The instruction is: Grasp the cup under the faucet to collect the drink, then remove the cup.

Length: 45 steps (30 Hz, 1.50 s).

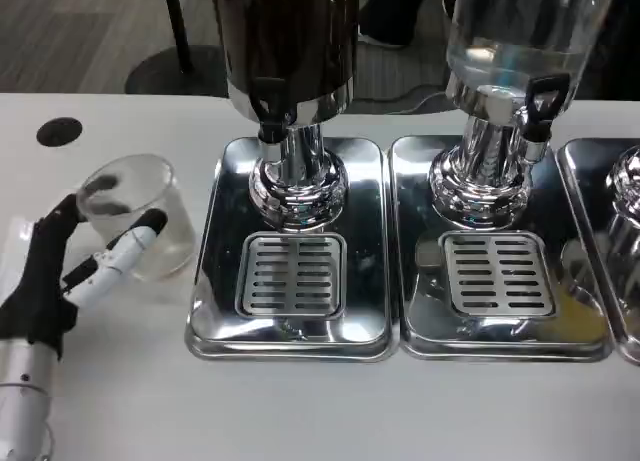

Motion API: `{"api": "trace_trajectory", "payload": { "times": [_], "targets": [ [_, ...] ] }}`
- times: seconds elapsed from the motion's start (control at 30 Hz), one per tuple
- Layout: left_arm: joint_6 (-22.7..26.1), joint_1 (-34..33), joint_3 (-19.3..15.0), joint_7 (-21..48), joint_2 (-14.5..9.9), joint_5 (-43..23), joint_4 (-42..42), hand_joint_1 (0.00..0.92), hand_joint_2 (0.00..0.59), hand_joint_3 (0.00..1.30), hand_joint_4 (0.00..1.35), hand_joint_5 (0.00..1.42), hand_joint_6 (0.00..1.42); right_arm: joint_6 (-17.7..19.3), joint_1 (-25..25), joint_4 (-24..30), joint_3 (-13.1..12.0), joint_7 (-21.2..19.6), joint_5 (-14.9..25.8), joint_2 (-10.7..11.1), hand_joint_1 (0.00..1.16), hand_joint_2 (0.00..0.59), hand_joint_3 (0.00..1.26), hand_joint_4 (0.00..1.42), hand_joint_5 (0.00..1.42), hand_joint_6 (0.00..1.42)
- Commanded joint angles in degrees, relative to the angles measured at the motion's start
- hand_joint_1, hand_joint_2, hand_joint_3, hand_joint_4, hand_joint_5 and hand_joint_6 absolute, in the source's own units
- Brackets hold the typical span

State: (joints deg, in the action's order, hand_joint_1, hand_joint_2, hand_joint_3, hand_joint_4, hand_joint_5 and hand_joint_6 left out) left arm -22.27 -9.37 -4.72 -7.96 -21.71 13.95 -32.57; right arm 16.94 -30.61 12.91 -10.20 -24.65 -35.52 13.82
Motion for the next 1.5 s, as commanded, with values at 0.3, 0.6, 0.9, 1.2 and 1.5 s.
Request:
{"api": "trace_trajectory", "payload": {
  "times": [0.3,0.6,0.9,1.2,1.5],
  "targets": [
    [1.5,1.0,3.2,-0.6,1.4,3.8,6.8,0.326,0.264,0.4,0.39,0.19,0.09,1.7,-0.7,0.1,-0.6,-0.3,1.1,-0.1,0.45,0.563,0.14,0.09,0.03,0.0],
    [1.7,2.1,4.3,-0.9,1.4,5.5,7.3,0.328,0.265,0.41,0.4,0.19,0.09,2.3,-1.1,0.4,-1.0,-0.3,1.4,-0.1,0.45,0.556,0.14,0.09,0.03,0.0],
    [1.5,2.7,4.5,-1.1,2.1,6.2,7.5,0.329,0.265,0.41,0.4,0.19,0.09,2.6,-1.5,0.4,-1.1,-0.3,1.4,-0.3,0.46,0.554,0.14,0.08,0.03,0.0],
    [1.6,3.6,5.4,-0.6,3.0,6.0,9.7,0.329,0.266,0.41,0.4,0.19,0.09,2.9,-1.5,0.3,-1.2,-0.3,1.4,-0.4,0.46,0.553,0.14,0.08,0.03,0.0],
    [1.0,4.2,5.5,-0.4,2.8,5.9,9.6,0.329,0.266,0.41,0.4,0.2,0.09,3.3,-1.5,-0.1,-1.2,-0.4,1.5,-0.6,0.46,0.553,0.14,0.08,0.03,0.0]
  ]
}}
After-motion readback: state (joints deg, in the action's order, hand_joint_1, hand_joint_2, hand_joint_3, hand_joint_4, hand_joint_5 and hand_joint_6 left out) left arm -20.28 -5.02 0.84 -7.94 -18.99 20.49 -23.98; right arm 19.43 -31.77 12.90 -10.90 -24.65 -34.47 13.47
